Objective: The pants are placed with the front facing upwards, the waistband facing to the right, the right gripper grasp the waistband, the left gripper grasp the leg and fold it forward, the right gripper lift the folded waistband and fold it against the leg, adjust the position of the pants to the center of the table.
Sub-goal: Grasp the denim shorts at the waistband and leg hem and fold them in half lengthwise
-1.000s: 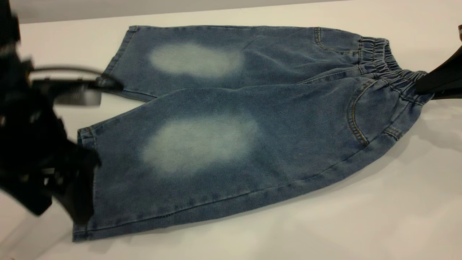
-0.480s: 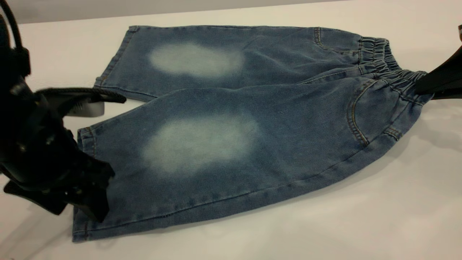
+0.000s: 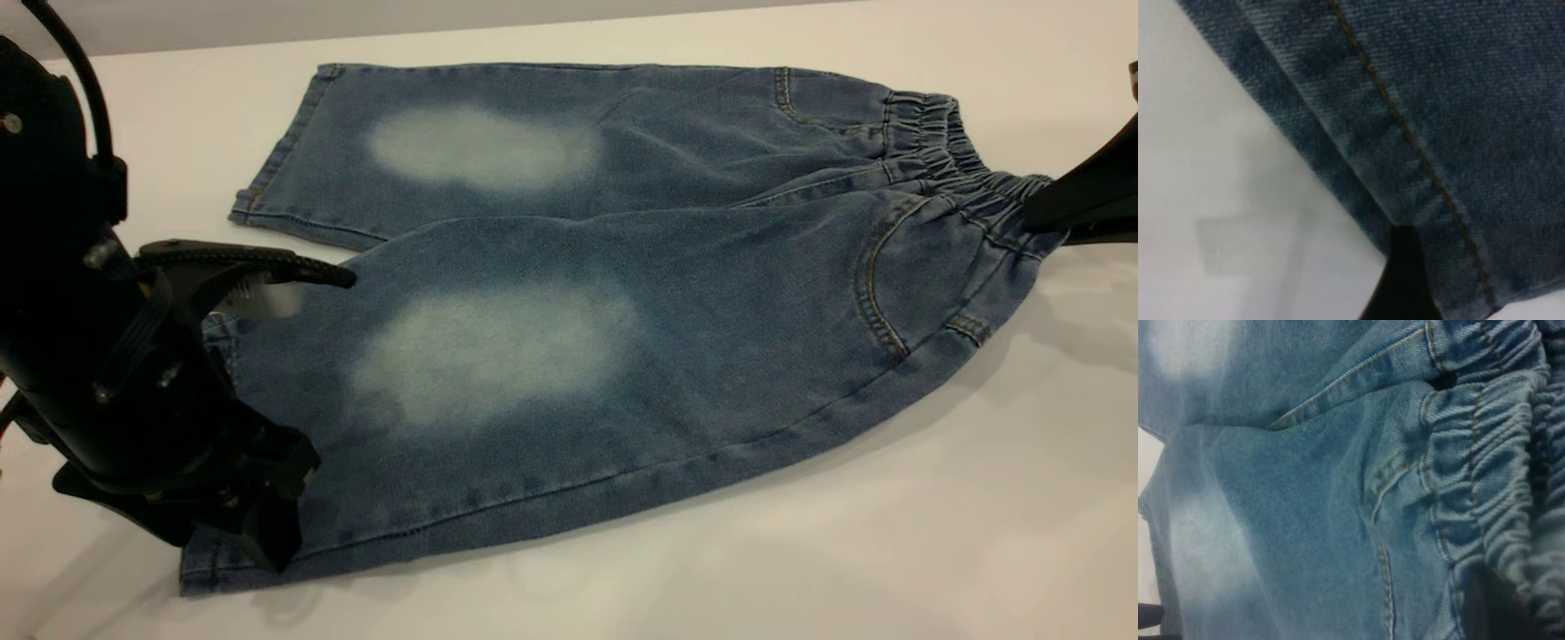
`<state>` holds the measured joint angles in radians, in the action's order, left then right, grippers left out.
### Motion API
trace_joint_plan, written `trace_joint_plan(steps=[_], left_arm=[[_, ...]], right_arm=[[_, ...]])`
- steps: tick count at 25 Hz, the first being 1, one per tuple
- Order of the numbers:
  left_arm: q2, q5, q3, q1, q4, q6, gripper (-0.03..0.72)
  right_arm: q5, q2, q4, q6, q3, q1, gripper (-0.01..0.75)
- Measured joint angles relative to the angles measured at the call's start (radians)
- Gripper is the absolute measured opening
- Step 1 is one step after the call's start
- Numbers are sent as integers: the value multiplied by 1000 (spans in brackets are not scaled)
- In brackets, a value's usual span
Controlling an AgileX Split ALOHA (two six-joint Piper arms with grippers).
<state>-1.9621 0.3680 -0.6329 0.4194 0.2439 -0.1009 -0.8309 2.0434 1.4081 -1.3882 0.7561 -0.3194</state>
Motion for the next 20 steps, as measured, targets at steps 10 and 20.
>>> trace_joint_plan(steps=[10,20], left_arm=[[-17,-9,0,0,40,7,456],[-20,-18,0,0,56,4,55]], right_arm=[[0,0,0,0,0,0,32],[0,0,0,-3,0,0,32]])
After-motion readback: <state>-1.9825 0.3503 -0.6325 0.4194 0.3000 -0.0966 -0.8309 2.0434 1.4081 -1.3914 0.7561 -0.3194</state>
